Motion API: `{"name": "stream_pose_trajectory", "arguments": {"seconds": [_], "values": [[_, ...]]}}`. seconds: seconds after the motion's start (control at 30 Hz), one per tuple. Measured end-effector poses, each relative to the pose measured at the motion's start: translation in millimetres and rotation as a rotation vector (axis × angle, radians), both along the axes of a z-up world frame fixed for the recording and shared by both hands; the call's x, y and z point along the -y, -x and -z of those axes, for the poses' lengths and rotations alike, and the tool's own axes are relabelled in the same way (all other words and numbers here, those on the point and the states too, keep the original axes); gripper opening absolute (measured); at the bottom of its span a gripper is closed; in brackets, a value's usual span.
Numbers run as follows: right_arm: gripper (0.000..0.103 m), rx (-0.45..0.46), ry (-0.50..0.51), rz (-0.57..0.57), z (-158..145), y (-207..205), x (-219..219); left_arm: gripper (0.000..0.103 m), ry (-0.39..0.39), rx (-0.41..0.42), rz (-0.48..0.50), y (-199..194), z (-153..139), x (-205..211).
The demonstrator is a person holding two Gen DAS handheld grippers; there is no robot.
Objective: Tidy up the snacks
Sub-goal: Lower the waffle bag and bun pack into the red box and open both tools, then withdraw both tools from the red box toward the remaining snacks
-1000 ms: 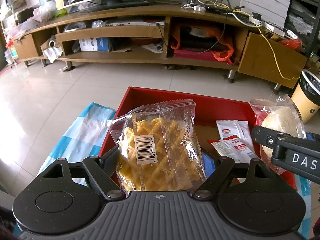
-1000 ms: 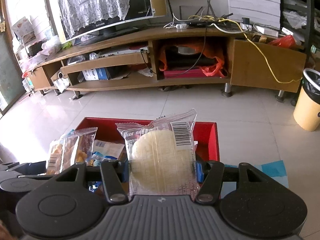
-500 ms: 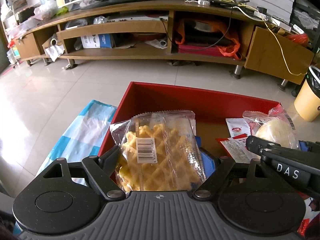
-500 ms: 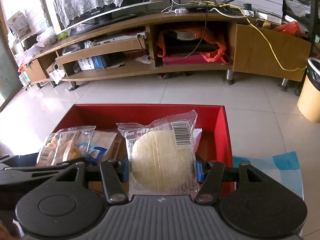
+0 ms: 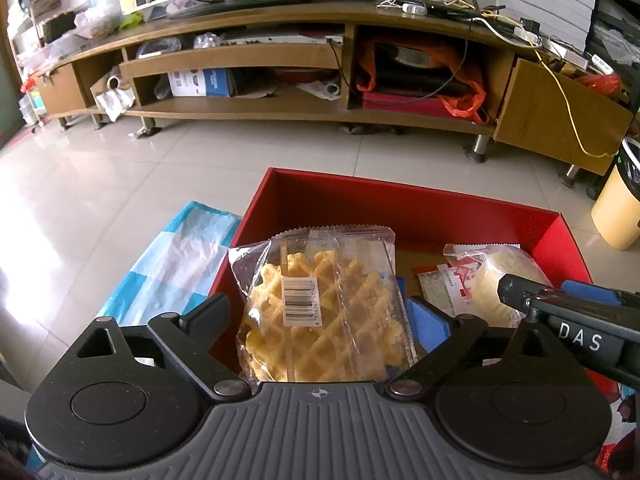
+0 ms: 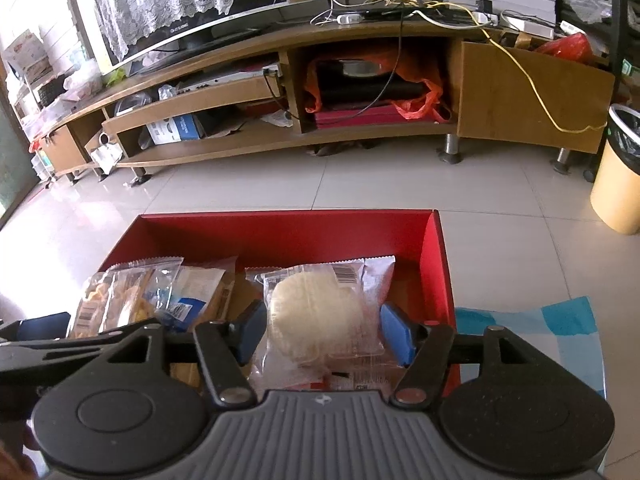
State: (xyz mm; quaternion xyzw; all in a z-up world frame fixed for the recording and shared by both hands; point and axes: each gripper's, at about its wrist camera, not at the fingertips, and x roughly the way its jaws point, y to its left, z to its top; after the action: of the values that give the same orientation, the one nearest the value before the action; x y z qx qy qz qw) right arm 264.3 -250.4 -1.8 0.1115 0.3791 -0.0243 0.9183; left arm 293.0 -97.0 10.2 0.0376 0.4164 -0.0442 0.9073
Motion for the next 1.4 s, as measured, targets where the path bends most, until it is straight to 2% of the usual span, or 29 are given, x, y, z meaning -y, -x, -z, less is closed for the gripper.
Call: {"name": "stream_pose_trajectory", "arguments": {"seconds": [0.17, 0.57, 1.07, 1.4], "values": [[0.063, 0.003, 0.001, 0.011, -2, 1, 1, 0.1, -0.028, 0.026, 0.002, 2, -4, 4], [0.064, 0.036, -0.009, 0.016, -16, 8, 1, 0.103, -0.007, 0.062, -0.012, 7, -20, 0], [0.07, 0.08, 0.01, 0.012, -47, 30, -1, 0.103, 0.07, 0.076, -0.001, 24, -42, -11], [0.07, 0.071, 0.041, -0.006, -54, 48, -5, 0.103, 0.082, 0.079, 0.017, 44, -49, -13]]}}
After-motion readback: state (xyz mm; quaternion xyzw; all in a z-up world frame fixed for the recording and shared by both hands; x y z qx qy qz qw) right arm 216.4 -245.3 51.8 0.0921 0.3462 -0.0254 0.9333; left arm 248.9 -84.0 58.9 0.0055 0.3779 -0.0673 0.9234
